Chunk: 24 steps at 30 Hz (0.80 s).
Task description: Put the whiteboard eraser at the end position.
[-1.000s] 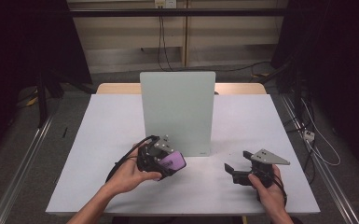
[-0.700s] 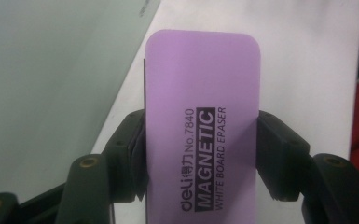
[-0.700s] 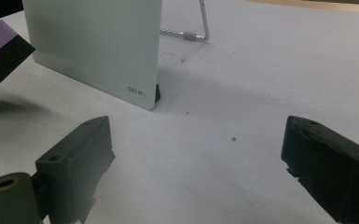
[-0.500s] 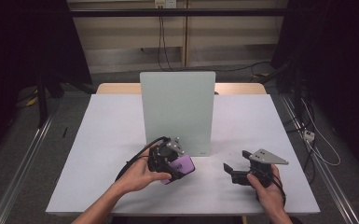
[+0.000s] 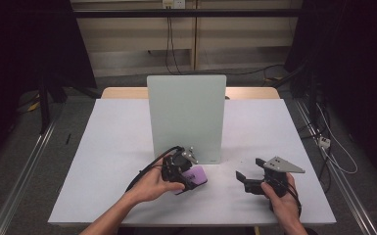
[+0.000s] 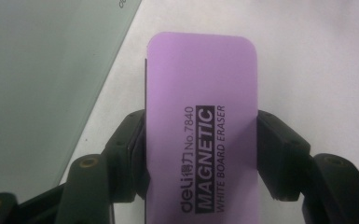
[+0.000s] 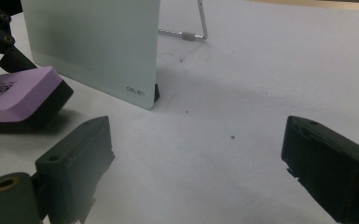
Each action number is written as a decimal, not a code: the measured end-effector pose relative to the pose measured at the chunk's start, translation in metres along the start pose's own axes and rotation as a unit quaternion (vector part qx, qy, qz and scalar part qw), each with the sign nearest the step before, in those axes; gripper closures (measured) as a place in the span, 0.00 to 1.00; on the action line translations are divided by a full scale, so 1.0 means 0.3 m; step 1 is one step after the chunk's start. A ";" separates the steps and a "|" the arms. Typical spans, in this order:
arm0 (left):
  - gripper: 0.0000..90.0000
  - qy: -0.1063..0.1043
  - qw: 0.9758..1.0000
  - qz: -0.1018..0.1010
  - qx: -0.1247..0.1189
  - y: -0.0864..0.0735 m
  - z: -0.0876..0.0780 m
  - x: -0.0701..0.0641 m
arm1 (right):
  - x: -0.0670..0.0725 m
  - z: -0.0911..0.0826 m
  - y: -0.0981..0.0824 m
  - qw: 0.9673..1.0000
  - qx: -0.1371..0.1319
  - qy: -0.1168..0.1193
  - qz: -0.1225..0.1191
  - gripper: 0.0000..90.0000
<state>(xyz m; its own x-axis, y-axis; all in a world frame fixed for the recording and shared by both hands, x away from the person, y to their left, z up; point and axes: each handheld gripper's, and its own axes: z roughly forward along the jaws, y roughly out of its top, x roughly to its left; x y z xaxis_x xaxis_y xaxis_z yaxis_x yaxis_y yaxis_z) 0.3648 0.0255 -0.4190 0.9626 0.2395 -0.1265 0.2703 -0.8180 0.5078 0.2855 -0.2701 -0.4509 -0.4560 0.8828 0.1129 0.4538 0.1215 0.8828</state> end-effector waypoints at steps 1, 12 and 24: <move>0.45 0.000 1.000 0.000 0.002 0.000 0.005 -0.002 | 0.001 0.001 0.000 1.000 0.000 0.001 0.000 0.10; 0.45 0.014 1.000 0.004 -0.001 -0.002 0.028 -0.010 | 0.008 0.002 0.001 1.000 0.002 0.005 -0.005 0.10; 0.45 0.017 1.000 0.005 -0.009 -0.010 0.030 -0.012 | 0.010 0.009 0.004 1.000 0.003 0.007 -0.006 0.10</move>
<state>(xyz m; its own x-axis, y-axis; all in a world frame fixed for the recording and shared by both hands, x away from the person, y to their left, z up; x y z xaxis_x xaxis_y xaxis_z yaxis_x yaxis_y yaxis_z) 0.3607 0.0224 -0.4277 0.9642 0.2490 -0.0915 0.2592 -0.8109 0.5246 0.2868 -0.2661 -0.4507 -0.4721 0.8749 0.1080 0.4528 0.1356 0.8812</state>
